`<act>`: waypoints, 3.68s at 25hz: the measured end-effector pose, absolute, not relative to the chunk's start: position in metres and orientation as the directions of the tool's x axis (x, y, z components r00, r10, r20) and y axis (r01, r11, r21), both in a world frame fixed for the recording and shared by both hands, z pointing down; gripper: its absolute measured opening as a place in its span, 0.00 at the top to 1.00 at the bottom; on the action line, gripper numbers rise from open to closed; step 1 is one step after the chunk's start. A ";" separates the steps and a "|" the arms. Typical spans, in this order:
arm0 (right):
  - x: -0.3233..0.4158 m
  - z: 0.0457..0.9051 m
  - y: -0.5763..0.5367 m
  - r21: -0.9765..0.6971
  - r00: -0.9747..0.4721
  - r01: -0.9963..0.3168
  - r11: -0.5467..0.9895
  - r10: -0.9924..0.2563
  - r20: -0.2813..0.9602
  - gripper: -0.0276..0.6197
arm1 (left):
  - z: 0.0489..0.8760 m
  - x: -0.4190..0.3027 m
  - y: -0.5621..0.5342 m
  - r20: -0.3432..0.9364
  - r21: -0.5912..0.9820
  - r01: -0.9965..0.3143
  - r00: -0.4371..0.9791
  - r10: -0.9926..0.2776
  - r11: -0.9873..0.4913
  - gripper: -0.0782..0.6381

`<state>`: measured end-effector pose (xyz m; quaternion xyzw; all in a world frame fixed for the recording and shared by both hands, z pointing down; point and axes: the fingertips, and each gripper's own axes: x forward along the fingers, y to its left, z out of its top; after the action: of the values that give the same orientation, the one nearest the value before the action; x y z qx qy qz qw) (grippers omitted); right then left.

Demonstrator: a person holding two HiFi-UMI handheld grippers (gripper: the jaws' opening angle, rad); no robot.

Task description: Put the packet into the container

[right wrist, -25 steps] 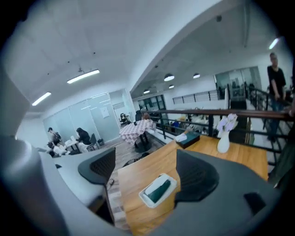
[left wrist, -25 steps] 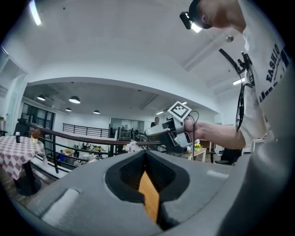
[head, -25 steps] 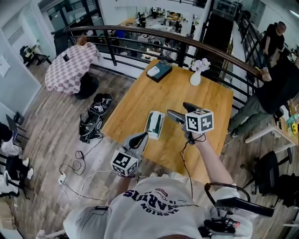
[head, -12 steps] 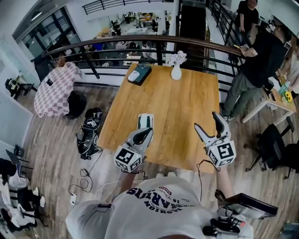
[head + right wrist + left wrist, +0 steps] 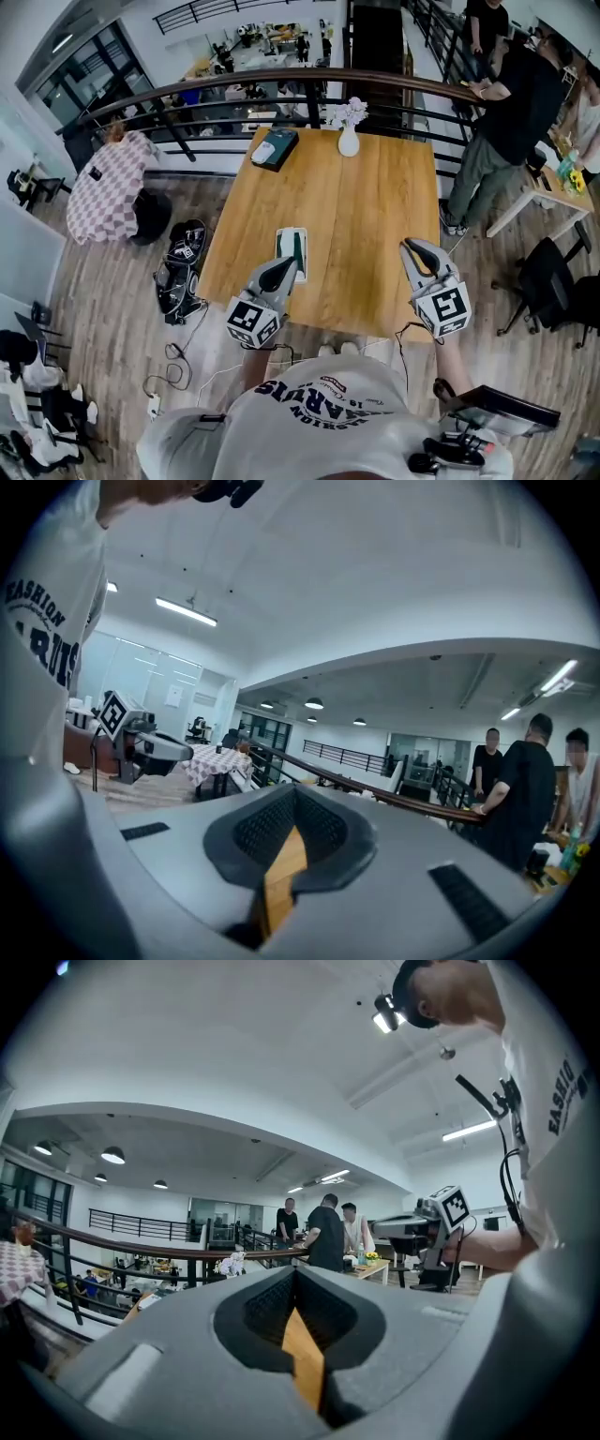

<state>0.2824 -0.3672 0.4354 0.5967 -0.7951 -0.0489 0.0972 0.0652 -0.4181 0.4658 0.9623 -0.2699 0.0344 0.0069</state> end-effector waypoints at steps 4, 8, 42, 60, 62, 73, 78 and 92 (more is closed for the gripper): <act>0.278 0.432 -0.367 0.172 -0.268 -0.945 0.279 -0.960 0.085 0.95 | 0.467 0.050 -0.419 0.072 0.016 -0.553 0.832 -0.551 -0.833 0.89; 0.273 0.427 -0.369 0.176 -0.280 -0.941 0.289 -0.957 0.074 0.95 | 0.468 0.042 -0.420 0.065 0.035 -0.573 0.819 -0.570 -0.819 0.89; 0.177 0.438 -0.157 0.220 -0.338 -0.910 0.351 -0.937 0.092 0.95 | 0.470 -0.019 -0.191 -0.014 0.019 -0.521 0.853 -0.522 -0.853 0.89; 0.161 0.476 0.120 0.043 -0.179 -0.982 0.183 -0.981 0.080 0.95 | 0.515 -0.023 0.097 0.090 0.106 -0.401 0.915 -0.393 -0.910 0.89; 0.163 0.478 0.134 0.046 -0.124 -0.991 0.129 -0.989 0.085 0.95 | 0.503 -0.020 0.097 0.062 0.086 -0.373 0.928 -0.368 -0.924 0.89; 0.166 0.476 0.198 -0.048 0.067 -0.996 -0.071 -0.994 0.083 0.95 | 0.496 -0.046 0.128 0.061 0.112 -0.326 0.945 -0.321 -0.939 0.89; 0.156 0.471 0.205 -0.030 0.077 -0.996 -0.080 -0.993 0.089 0.95 | 0.510 -0.061 0.131 0.108 0.125 -0.325 0.944 -0.313 -0.937 0.89; 0.149 0.476 0.220 -0.014 0.076 -0.997 -0.079 -0.990 0.121 0.95 | 0.485 -0.041 0.140 0.053 0.096 -0.265 0.964 -0.261 -0.959 0.89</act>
<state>0.1493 0.2195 0.4762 0.7327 -0.6778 0.0494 0.0360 -0.0414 0.1401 0.4846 0.9896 -0.1329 0.0199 0.0511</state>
